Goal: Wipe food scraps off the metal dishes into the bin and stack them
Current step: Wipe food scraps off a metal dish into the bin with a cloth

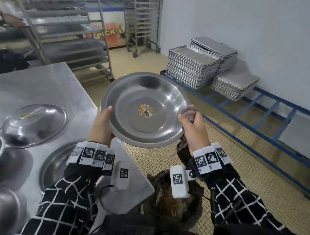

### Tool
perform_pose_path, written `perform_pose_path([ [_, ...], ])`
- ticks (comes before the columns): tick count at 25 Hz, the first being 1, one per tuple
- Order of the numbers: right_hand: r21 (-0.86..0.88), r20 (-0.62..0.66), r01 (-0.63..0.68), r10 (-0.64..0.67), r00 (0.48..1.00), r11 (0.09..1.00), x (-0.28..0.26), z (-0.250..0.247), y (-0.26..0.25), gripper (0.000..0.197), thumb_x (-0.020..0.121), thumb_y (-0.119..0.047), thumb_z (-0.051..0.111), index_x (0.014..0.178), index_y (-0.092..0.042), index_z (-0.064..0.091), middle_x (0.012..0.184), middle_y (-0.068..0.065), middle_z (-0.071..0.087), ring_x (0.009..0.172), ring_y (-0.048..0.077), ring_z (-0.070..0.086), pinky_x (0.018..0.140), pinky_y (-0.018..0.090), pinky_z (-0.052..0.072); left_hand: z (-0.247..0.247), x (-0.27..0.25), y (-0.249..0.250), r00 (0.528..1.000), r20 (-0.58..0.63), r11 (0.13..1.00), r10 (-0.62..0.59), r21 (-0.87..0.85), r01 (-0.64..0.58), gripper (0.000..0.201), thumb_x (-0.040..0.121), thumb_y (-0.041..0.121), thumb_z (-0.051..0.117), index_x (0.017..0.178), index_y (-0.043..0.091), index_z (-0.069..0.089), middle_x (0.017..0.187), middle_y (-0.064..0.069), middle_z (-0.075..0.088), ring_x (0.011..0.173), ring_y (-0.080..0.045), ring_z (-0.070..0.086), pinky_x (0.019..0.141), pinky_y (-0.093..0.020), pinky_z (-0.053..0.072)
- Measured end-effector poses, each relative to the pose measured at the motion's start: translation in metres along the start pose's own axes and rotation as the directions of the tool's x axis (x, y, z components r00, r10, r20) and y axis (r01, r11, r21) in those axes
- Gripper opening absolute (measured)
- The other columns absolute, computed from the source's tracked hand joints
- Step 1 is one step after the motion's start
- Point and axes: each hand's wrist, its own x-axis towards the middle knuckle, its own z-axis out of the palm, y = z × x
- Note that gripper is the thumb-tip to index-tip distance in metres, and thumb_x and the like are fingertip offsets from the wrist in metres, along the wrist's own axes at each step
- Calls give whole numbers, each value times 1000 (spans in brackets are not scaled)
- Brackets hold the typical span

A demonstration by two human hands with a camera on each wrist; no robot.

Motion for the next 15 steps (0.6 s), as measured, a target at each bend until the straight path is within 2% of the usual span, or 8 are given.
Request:
perform_pose_path([
  [2,-23,88,18,-16,996,1000,-19,23,-3,35,92,-32,57,121,-16,46,102,-1,61,88,12,62,63,21,46,-28,-21,3,986,-149,997,79,36,-75,28,92,33,46,117,24,56,102,-6,67,89,-23,66,75,-36,54],
  [3,-40,141,31,-25,990,999,-30,33,-6,35,93,-32,57,122,-16,44,100,-2,60,85,10,61,61,19,45,-44,-32,5,966,-232,992,117,64,-105,29,90,32,47,117,27,55,104,-5,66,95,-24,65,82,-40,53],
  [5,-80,247,49,-27,969,996,-52,52,-8,35,93,-31,56,121,-15,42,96,-5,56,80,6,58,57,16,45,-74,-61,9,913,-367,980,178,151,-130,32,90,29,48,122,26,50,101,3,63,96,-20,63,91,-44,49],
  [6,-100,295,59,-27,955,993,-63,61,-8,35,93,-31,56,121,-15,41,93,-6,54,77,6,57,54,15,45,-89,-77,12,886,-408,966,218,219,-137,33,92,27,47,124,24,48,99,6,61,93,-17,61,90,-42,49],
  [8,-123,366,105,-53,929,987,-81,79,-10,35,93,-29,58,120,-13,42,90,-4,53,72,6,55,46,10,43,-116,-105,14,841,-459,928,288,349,-128,28,93,23,46,121,19,47,93,7,59,84,-15,60,80,-38,50],
  [10,-154,452,126,-43,891,980,-102,105,-8,37,92,-27,59,121,-10,43,92,-1,54,71,7,55,41,9,41,-148,-136,16,781,-541,910,313,406,-83,25,91,21,47,115,15,47,86,7,57,76,-13,57,75,-36,50],
  [13,-165,578,150,-28,816,975,-134,151,-10,39,91,-27,59,122,-10,43,98,4,57,75,12,59,49,15,49,-199,-177,24,673,-654,877,344,480,18,16,90,23,47,104,16,50,86,-1,58,76,-20,55,76,-44,48],
  [15,-174,653,174,-19,757,969,-153,183,-10,40,88,-31,60,120,-14,44,104,10,61,80,20,64,60,23,56,-233,-201,31,610,-716,865,340,492,95,23,91,29,45,105,13,55,91,-6,61,82,-26,58,77,-46,50],
])
